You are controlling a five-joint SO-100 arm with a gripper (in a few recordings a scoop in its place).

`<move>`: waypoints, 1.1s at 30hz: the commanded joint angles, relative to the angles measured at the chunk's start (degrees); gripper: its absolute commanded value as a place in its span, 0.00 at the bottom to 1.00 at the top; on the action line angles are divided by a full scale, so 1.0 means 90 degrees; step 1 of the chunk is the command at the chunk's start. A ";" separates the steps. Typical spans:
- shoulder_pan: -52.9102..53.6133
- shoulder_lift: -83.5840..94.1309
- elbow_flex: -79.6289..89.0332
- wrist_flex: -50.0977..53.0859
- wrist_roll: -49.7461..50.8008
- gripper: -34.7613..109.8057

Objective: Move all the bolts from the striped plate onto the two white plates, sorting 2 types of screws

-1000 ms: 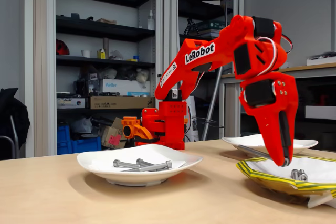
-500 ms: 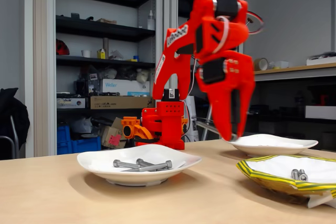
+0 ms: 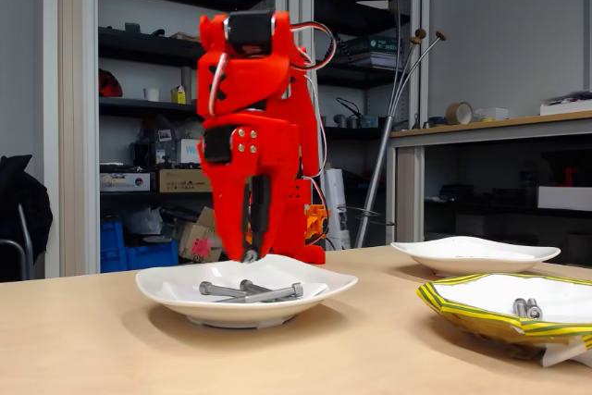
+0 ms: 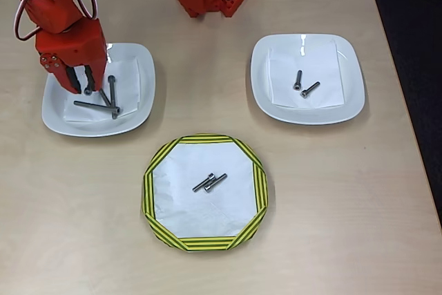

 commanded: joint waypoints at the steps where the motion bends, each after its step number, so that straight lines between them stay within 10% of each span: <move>1: 0.0020 0.0107 -0.0088 0.0078 -0.0020 0.32; 11: -0.1865 0.0107 -0.0693 -0.0156 0.1230 0.32; 33: -0.4756 -0.0371 -0.0205 -0.3135 0.8467 0.34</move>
